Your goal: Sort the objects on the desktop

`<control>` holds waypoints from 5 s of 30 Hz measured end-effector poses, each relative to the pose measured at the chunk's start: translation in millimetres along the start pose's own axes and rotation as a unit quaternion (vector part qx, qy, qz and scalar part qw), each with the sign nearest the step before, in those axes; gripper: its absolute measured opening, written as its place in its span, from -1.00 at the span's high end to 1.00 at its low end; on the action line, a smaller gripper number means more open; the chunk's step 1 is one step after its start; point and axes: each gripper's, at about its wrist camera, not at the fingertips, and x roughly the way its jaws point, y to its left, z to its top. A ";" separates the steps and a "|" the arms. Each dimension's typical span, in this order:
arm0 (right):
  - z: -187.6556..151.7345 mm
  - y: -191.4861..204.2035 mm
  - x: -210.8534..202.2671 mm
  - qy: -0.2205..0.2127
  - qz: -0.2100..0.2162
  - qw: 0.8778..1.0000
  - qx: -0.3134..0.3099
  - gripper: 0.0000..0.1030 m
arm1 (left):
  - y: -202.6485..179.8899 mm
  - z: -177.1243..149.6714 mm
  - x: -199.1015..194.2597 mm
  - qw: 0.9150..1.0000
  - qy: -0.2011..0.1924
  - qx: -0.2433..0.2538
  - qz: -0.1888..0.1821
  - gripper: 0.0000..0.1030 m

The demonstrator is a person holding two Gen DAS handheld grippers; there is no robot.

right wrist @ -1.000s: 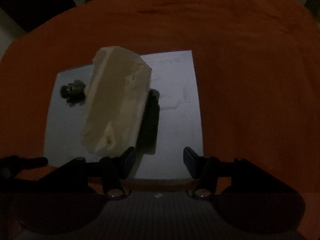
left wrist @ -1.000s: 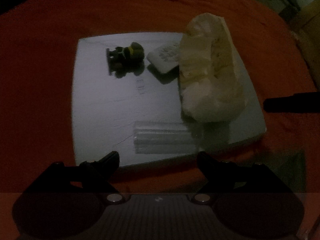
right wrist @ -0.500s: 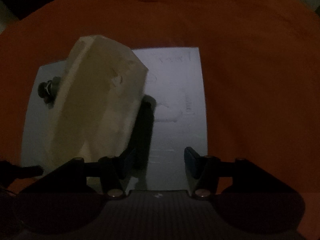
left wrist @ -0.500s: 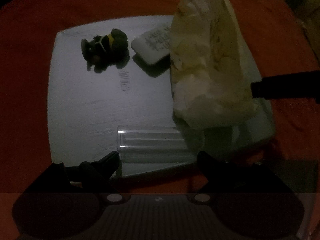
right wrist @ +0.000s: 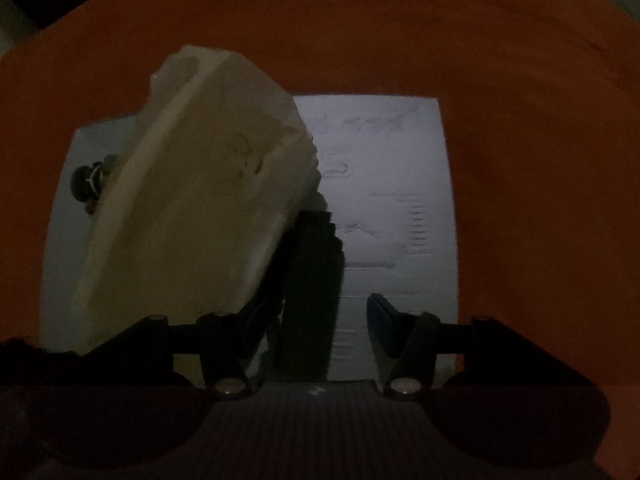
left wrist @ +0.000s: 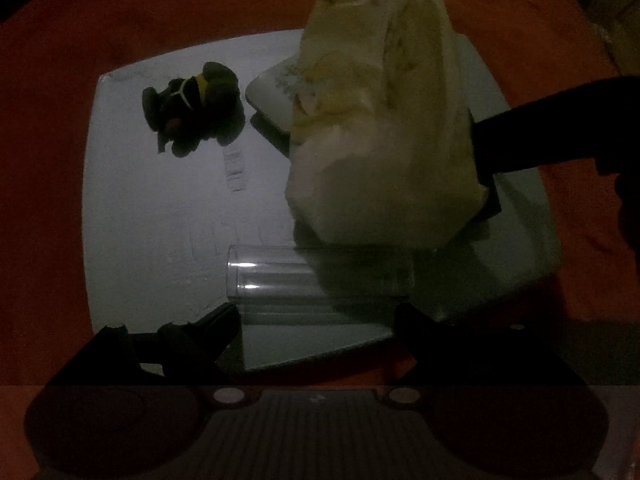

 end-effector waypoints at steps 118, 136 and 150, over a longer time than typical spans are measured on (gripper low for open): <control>-32.0 -28.4 -14.0 0.022 0.007 1.000 -0.013 0.42 | 48.4 15.2 -57.0 0.962 -0.158 0.221 -0.010 -0.77; -34.1 -21.6 -6.3 0.017 -0.012 1.000 -0.021 -0.18 | -7.8 13.7 -8.1 0.952 -0.201 0.200 0.113 -1.00; -44.0 -26.9 -2.7 -0.001 -0.011 0.999 -0.038 0.23 | 10.6 47.2 18.0 0.988 -0.120 0.086 0.036 0.23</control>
